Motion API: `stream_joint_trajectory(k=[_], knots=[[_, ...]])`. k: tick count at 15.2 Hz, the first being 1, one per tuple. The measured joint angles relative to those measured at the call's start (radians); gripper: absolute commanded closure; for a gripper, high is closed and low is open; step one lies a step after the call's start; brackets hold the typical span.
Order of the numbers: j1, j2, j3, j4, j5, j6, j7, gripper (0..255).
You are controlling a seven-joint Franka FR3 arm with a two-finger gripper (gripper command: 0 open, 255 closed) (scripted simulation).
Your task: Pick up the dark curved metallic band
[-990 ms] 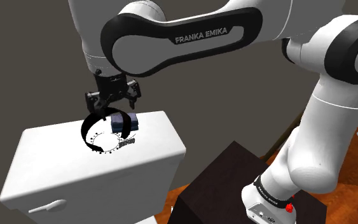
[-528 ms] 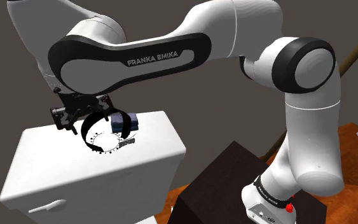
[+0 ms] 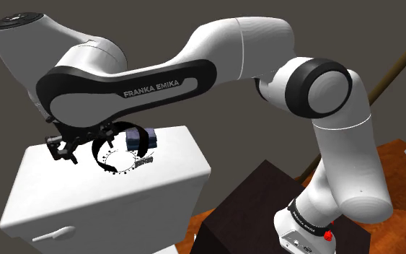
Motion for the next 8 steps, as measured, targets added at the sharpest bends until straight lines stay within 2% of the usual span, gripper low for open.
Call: stream_joint_trajectory(k=[2,3,8], knots=[[-0.002,0.009,-0.003,-0.015,-0.005,0.022,0.005,0],[-0.003,0.008,-0.003,-0.021,-0.005,0.027,0.007,255],[-0.004,0.007,-0.002,-0.027,-0.005,0.032,0.008,255]])
